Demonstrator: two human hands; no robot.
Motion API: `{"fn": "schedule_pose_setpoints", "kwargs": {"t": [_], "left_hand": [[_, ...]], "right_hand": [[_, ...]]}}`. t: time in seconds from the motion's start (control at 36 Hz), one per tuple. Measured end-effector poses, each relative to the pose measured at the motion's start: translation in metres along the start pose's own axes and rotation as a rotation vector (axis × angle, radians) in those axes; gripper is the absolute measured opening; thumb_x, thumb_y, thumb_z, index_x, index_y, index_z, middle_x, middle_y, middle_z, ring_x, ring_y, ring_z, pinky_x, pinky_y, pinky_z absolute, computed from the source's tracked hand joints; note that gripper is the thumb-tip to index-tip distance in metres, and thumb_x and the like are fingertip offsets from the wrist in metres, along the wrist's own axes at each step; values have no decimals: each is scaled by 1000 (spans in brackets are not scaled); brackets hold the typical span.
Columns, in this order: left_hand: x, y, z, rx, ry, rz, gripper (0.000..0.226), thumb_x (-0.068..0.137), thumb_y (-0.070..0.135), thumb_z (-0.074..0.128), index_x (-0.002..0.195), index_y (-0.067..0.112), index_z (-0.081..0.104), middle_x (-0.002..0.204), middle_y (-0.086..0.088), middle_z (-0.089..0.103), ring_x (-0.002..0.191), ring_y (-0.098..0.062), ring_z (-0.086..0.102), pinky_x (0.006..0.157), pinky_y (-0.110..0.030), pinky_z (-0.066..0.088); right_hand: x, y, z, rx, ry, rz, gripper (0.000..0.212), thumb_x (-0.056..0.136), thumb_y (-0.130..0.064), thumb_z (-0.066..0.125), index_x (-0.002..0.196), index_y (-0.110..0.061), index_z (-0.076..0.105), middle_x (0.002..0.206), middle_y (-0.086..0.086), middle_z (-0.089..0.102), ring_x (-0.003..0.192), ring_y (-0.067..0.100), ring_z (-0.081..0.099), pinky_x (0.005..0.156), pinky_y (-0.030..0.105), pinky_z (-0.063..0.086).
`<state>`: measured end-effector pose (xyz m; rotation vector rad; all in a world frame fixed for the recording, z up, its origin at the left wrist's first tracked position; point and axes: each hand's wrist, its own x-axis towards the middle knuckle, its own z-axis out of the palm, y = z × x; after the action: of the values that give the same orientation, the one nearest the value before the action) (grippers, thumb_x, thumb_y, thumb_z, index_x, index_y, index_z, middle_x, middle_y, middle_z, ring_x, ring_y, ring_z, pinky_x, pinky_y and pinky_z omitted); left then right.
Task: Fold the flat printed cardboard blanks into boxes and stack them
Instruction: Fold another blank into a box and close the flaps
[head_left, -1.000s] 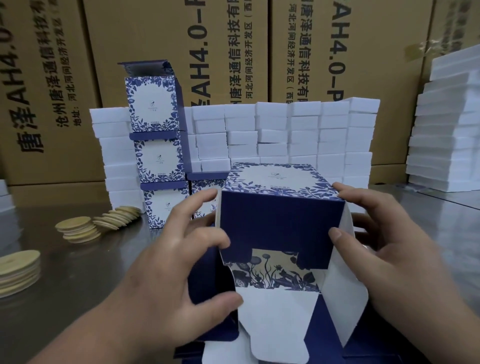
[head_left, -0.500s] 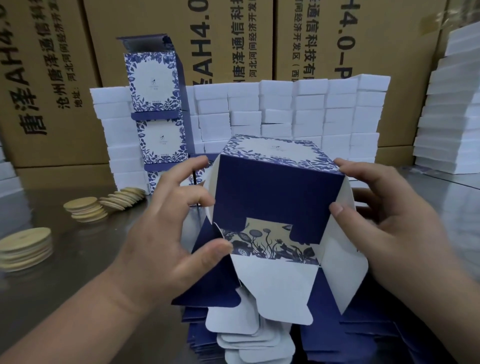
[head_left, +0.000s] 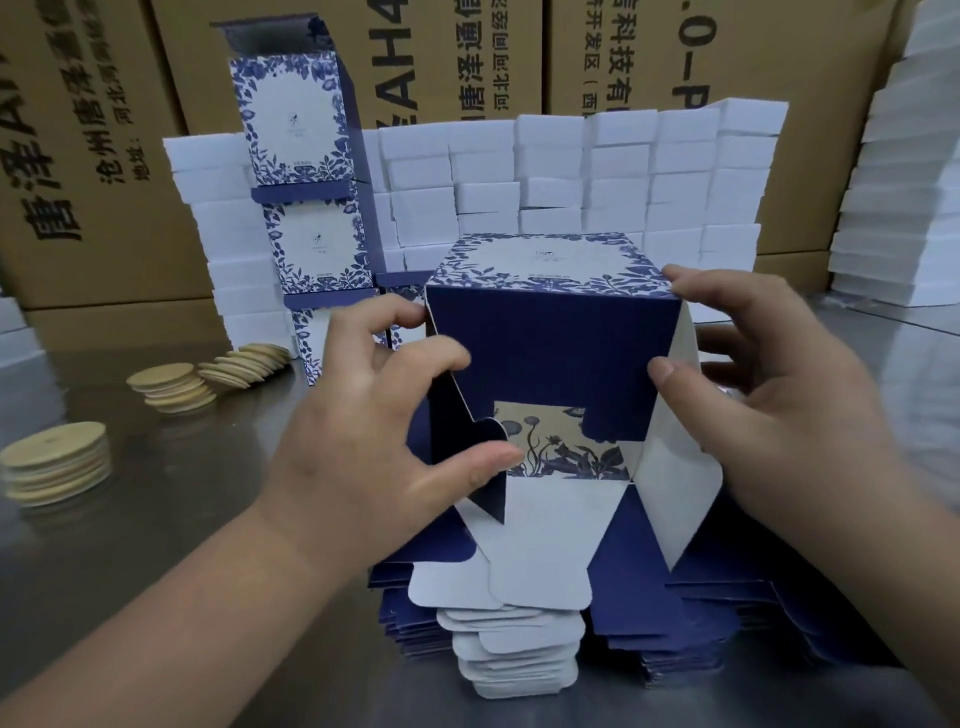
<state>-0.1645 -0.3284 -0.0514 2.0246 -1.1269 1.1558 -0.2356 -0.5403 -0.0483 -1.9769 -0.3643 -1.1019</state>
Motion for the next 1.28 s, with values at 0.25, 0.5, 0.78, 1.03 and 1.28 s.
{"fn": "schedule_pose_setpoints", "kwargs": {"t": [0.25,0.5,0.78,1.03,1.28], "left_hand": [[-3,-9,5,-43,22,37,38,72,40,61,97,19,43,121,-8,30,77,-9,42,78,-19,40],[-8,-9,11,-39,-51,10,45,73,31,67,112,24,46,139,-8,17,120,-17,41,104,-4,19],[-8,-9,10,-36,-35,-43,25,70,13,72,91,15,59,135,-6,25,110,-6,49,87,-16,41],[-10,-12,13,-107,-217,1,24,64,38,72,79,20,68,151,2,5,134,13,10,105,-9,22],[-9,-8,9,-137,-281,5,42,61,49,69,99,38,54,156,-2,-2,137,-2,17,103,-21,31]], "right_hand": [[0,-2,0,4,-11,19,42,77,-29,57,94,-66,47,113,-45,51,101,-9,57,75,9,46],[-4,3,-2,87,-107,43,48,84,-42,34,130,-52,42,127,-28,54,115,-1,54,94,25,44],[-3,-4,0,-34,-354,183,86,66,-36,50,119,-77,-4,113,-63,28,111,-23,42,80,23,51],[-2,3,3,-64,-389,196,79,67,-49,60,132,-63,16,114,-49,47,100,-17,54,87,30,47],[-5,5,7,-42,-261,233,77,67,-45,59,132,-62,21,108,-46,51,87,-9,63,76,24,52]]}}
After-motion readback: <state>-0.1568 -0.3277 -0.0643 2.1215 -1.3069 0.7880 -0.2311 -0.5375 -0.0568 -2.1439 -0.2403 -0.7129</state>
